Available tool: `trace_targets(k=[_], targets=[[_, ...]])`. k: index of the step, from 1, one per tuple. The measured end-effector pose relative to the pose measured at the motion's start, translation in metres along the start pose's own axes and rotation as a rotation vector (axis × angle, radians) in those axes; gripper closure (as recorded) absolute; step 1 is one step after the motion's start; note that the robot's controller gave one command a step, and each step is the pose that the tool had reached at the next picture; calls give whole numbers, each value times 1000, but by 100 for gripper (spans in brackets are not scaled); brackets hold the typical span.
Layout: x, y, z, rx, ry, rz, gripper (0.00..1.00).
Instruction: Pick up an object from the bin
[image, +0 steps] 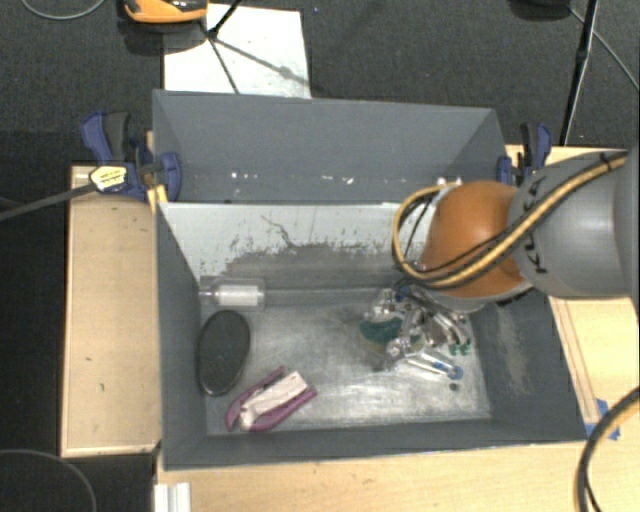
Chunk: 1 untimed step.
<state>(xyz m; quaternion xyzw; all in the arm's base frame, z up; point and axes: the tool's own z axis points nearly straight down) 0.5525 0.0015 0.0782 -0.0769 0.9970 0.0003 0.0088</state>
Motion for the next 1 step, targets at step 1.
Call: trace_targets(k=[1], targets=[[-13,-13,-125,1,6,-20,100]])
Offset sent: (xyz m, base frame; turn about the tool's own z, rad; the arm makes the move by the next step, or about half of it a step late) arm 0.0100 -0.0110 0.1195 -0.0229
